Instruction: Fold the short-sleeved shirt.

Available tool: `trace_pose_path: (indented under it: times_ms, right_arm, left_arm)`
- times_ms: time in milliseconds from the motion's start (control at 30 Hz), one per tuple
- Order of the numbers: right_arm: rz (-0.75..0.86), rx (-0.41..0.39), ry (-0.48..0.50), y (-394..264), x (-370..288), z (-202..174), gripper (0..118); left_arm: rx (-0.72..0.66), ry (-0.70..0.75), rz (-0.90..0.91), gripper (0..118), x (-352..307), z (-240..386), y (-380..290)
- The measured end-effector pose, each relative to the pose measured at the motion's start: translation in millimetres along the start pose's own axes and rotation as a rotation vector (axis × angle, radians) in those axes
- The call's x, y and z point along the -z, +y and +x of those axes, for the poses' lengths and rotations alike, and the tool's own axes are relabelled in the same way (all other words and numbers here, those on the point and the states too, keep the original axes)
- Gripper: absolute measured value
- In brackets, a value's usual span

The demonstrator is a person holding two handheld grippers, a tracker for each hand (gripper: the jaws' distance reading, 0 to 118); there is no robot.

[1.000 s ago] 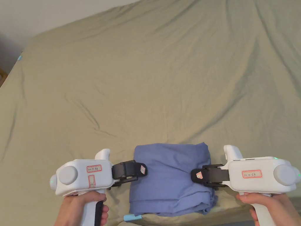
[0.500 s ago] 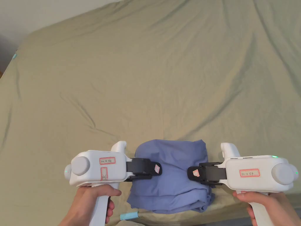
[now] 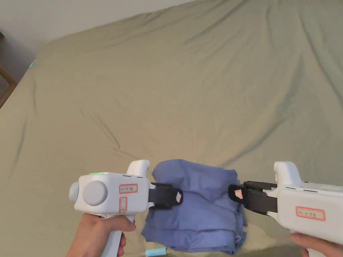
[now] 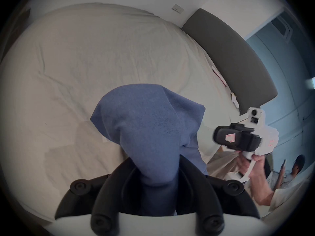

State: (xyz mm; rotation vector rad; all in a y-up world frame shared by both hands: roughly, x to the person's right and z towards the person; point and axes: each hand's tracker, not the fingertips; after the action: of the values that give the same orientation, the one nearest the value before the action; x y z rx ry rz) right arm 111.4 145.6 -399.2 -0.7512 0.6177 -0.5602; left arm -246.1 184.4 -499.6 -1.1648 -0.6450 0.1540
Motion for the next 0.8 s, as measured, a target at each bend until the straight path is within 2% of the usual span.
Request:
trace_pose_path:
  times_ms: [67, 233, 433, 500, 567, 700, 800]
  right_arm:
    - [0.021, -0.04, -0.033, 1.3, -7.5, -9.5, 0]
    - [0.027, -0.052, -0.034, -2.6, -19.1, -23.8, 0]
    - [0.023, -0.038, -0.044, -3.0, -19.1, -33.4, 0]
    - [0.008, -0.048, -0.045, -0.5, -16.5, -37.4, 0]
    - [0.0, -0.072, -0.059, 2.5, -13.7, -43.7, 0]
    - [-0.006, -0.041, -0.055, 6.6, -7.6, -44.7, 0]
    - [-0.009, -0.046, -0.058, 6.6, -1.5, -48.2, 0]
  left_arm:
    - [-0.02, 0.033, 0.021, 21, -14.1, -10.4, 0.0]
    - [-0.073, 0.092, 0.068, 21, -66.4, -72.4, 6.3]
    - [-0.104, 0.324, 0.051, 21, -108.8, -173.8, 24.4]
    - [-0.129, 0.328, 0.024, 21, -119.3, -203.2, 28.5]
    - [-0.16, 0.394, 0.019, 21, -132.0, -229.5, 31.5]
    - [-0.039, 0.634, -0.095, 21, -155.2, -273.3, 39.6]
    - [-0.1, 0.691, -0.105, 21, -175.1, -310.1, 33.8]
